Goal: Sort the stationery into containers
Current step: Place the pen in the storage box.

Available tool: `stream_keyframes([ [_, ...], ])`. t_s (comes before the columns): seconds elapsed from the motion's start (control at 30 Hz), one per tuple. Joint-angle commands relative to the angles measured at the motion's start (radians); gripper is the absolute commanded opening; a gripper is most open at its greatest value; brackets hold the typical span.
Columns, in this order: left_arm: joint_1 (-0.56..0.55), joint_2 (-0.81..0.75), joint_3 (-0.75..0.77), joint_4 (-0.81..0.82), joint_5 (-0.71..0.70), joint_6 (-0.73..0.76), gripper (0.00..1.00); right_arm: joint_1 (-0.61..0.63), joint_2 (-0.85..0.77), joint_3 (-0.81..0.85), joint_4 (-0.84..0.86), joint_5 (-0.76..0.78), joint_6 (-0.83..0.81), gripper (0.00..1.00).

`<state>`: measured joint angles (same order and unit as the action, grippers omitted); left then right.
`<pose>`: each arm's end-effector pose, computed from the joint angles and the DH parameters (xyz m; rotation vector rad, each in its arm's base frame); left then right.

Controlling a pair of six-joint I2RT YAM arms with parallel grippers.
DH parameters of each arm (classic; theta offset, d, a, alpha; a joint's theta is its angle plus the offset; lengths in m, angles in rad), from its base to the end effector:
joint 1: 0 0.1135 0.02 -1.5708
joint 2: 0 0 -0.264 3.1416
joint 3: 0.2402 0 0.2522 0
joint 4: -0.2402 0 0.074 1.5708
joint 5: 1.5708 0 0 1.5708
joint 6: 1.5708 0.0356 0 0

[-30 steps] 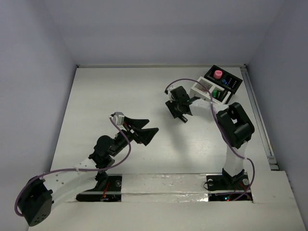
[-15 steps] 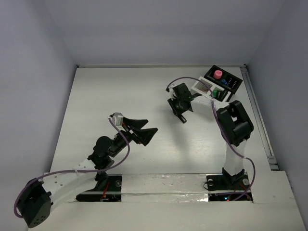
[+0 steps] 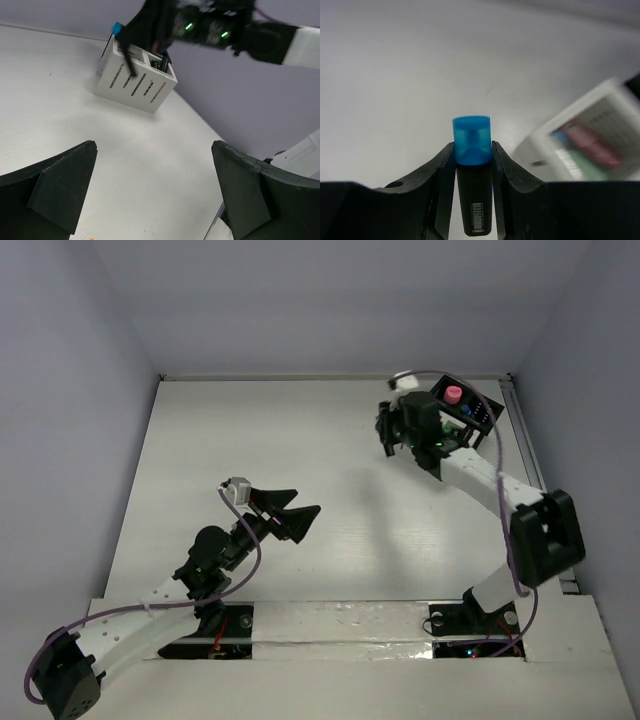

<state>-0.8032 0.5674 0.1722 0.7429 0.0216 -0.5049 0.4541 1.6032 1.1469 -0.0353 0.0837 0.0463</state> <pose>0.1033 -0.1082 0.2538 0.2140 1.2888 -1.1446 0.3351 0.1602 0.2716 -0.3678 2.0350 0.2227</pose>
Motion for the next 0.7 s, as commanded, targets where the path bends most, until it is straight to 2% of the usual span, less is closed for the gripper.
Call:
stream_keyframes([
  [0.0, -0.002, -0.020, 0.020, -0.017, -0.009, 0.039, 0.99, -0.121, -0.144, -0.042, 0.254, 0.142, 0.104, 0.13],
  [0.2, -0.002, -0.026, 0.010, -0.014, 0.001, 0.037, 0.99, -0.276, -0.196, -0.140, 0.432, 0.326, 0.124, 0.14],
  [0.33, -0.002, -0.031, 0.006, -0.010, 0.012, 0.036, 0.99, -0.321, -0.175, -0.177, 0.552, 0.395, 0.109, 0.12],
  [0.67, -0.002, -0.035, 0.001, 0.000, 0.021, 0.029, 0.99, -0.330, -0.131, -0.268, 0.650, 0.462, 0.083, 0.12],
])
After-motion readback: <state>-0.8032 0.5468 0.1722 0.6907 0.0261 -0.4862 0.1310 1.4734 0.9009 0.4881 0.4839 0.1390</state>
